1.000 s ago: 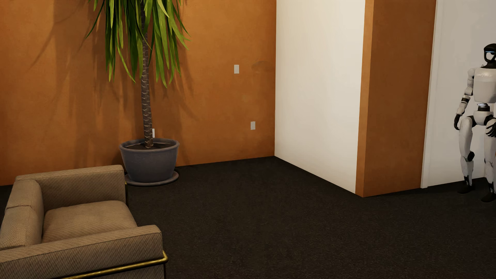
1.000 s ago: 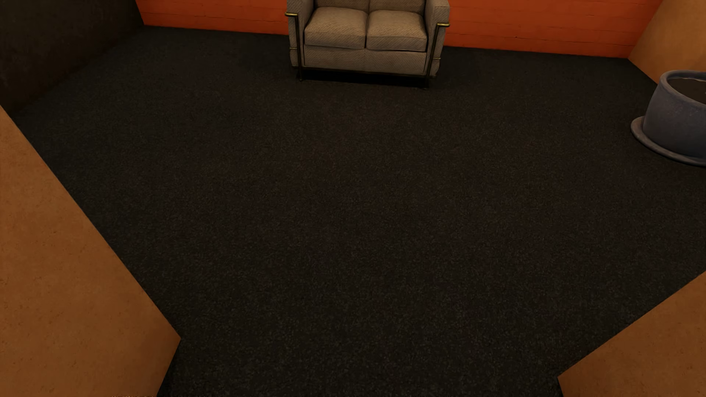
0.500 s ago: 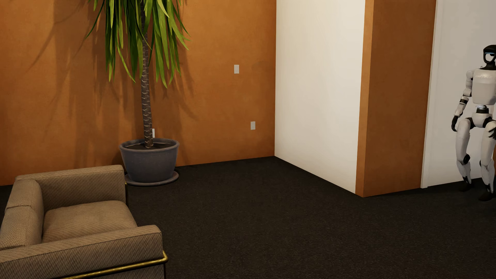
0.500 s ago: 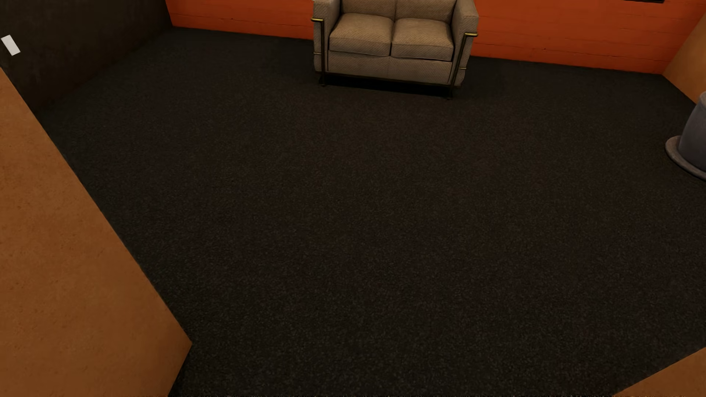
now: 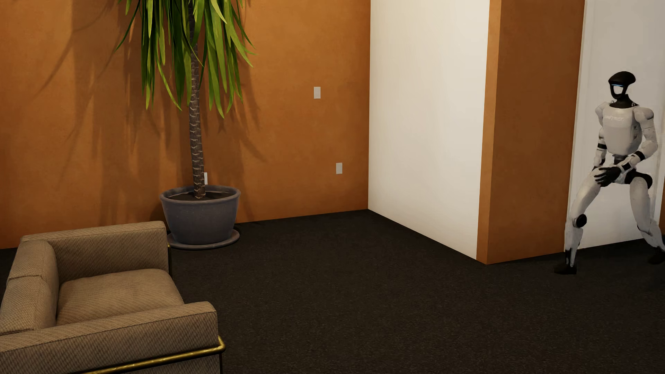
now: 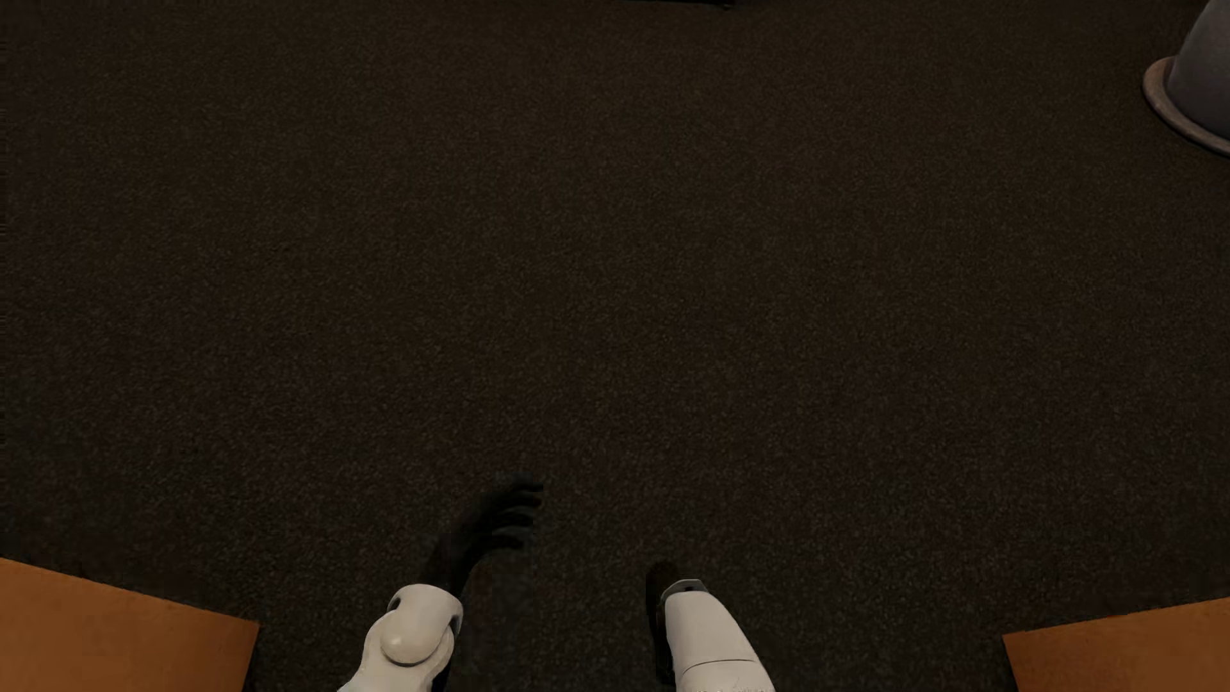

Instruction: Head to the sofa

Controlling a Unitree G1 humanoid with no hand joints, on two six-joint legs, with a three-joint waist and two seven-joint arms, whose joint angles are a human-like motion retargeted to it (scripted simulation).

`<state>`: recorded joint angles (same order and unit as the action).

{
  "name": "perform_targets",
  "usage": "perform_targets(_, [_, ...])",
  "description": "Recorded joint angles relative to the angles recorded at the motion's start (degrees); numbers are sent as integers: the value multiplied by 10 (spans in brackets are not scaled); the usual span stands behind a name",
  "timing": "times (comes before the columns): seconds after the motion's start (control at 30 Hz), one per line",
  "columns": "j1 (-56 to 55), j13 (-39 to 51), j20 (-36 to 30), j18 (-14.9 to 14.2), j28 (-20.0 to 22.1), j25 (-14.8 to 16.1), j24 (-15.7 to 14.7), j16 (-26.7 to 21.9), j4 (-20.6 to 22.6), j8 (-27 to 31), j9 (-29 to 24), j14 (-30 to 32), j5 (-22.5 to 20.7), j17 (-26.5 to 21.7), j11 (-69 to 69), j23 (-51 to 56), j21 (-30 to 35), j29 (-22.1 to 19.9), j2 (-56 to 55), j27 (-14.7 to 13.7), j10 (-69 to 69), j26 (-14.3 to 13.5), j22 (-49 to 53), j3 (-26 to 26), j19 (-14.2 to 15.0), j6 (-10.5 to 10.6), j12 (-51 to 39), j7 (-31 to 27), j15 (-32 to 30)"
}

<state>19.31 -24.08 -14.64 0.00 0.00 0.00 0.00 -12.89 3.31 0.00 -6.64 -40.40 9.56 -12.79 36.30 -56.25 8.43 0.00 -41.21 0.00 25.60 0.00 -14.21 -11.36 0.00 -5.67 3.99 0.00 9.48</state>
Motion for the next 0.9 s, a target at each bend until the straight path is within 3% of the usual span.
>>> perform_targets(0.07, [18, 1, -8, 0, 0, 0, 0, 6, -24, 0, 12, 64, -6, -9, 46, -19, -3, 0, -3, 0, -14, 0, 18, -8, 0, 22, -4, 0, -82])
perform_targets(0.1, [17, 12, -15, 0, 0, 0, 0, 5, -31, 0, 10, 154, -23, -13, 82, -30, 5, 0, -5, 0, -3, 0, 14, -6, 0, 33, 1, 0, -96])
perform_targets(0.13, [-7, 26, -26, 0, 0, 0, 0, -2, -31, 0, 5, 297, -41, -15, 98, -31, 15, 0, 11, 0, 60, 0, 2, 3, 0, 35, 7, 0, -86])
perform_targets(0.17, [-56, 40, -51, 0, 0, 0, 0, -14, -28, 0, 0, 454, -57, -18, 105, -24, 28, 0, 41, 0, 165, 0, -24, 17, 0, 36, 9, 0, -63])
perform_targets(0.2, [-129, 54, -82, 0, 0, 0, 0, -26, -26, 0, -3, 536, -69, -22, 106, -7, 41, 0, 76, 0, 301, 0, -56, 28, 0, 41, 6, 0, -37])
perform_targets(0.27, [-259, 74, -134, 0, 0, 0, 0, -40, -24, 0, -10, 454, -80, -32, 94, 54, 48, 0, 166, 0, 536, 0, -118, 44, 0, 49, 13, 0, 3])
perform_targets(0.33, [-383, 82, -145, 0, 0, 0, 0, -46, -20, 0, -4, 417, -86, -33, 51, 145, 39, 0, 261, 0, 590, 0, -171, 75, 0, 42, 47, 0, 30])
perform_targets(0.4, [-454, 91, -125, 0, 0, 0, 0, -53, -16, 0, -4, 475, -94, -27, 2, 230, 26, 0, 364, 0, 463, 0, -219, 111, 0, 29, 97, 0, 62])
perform_targets(0.47, [-485, 104, -85, 0, 0, 0, 0, -55, -11, 0, 2, 534, -93, -22, -30, 301, 12, 0, 454, 0, 249, 0, -262, 140, 0, 19, 150, 0, 98])
perform_targets(0.5, [-480, 110, -62, 0, 0, 0, 0, -51, -13, 0, 2, 520, -97, -23, -46, 331, 6, 0, 503, 0, 141, 0, -283, 152, 0, 23, 173, 0, 116])
perform_targets(0.53, [-470, 115, -41, 0, 0, 0, 0, -46, -18, 0, 3, 446, -103, -24, -59, 357, -2, 0, 551, 0, 51, 0, -301, 161, 0, 30, 194, 0, 133])
perform_targets(0.57, [-459, 117, -22, 0, 0, 0, 0, -40, -23, 0, 5, 322, -103, -25, -67, 378, -9, 0, 597, 0, 6, 0, -317, 171, 0, 36, 213, 0, 147])
perform_targets(0.6, [-460, 118, -4, 0, 0, 0, 0, -34, -25, 0, 11, 250, -99, -24, -66, 393, -16, 0, 628, 0, 14, 0, -329, 183, 0, 38, 229, 0, 153])
perform_targets(0.63, [-469, 115, 8, 0, 0, 0, 0, -31, -26, 0, 19, 234, -91, -22, -57, 396, -19, 0, 651, 0, 18, 0, -341, 201, 0, 36, 243, 0, 141])
perform_targets(0.67, [-479, 106, 22, 0, 0, 0, 0, -26, -27, 0, 29, 240, -75, -18, -39, 388, -18, 0, 667, 0, 30, 0, -351, 220, 0, 31, 257, 0, 103])
perform_targets(0.7, [-489, 96, 32, 0, 0, 0, 0, -22, -25, 0, 44, 355, -53, -16, -1, 376, -10, 0, 665, 0, 33, 0, -359, 234, 0, 23, 268, 0, 24])
perform_targets(0.73, [-521, 85, 31, 0, 0, 0, 0, -16, -17, 0, 49, 520, -31, -14, 87, 354, 4, 0, 638, 0, 60, 0, -377, 225, 0, 16, 272, 0, -88])
perform_targets(0.77, [-519, 79, 12, 0, 0, 0, 0, -15, -9, 0, 37, 589, -18, -13, 204, 316, 24, 0, 593, 0, 116, 0, -399, 211, 0, 6, 262, 0, -184])
perform_targets(0.8, [-494, 81, -26, 0, 0, 0, 0, -25, 5, 0, 25, 575, -3, -12, 319, 274, 52, 0, 530, 0, 150, 0, -404, 199, 0, -10, 241, 0, -215])
perform_targets(0.83, [-464, 82, -64, 0, 0, 0, 0, -36, 17, 0, 21, 547, -1, -10, 422, 237, 73, 0, 463, 0, 166, 0, -389, 174, 0, -20, 223, 0, -163])
perform_targets(0.9, [-379, 53, -77, 0, 0, 0, 0, -43, 25, 0, 15, 495, -11, -12, 484, 185, 91, 0, 345, 0, 165, 0, -333, 132, 0, -23, 191, 0, -69])
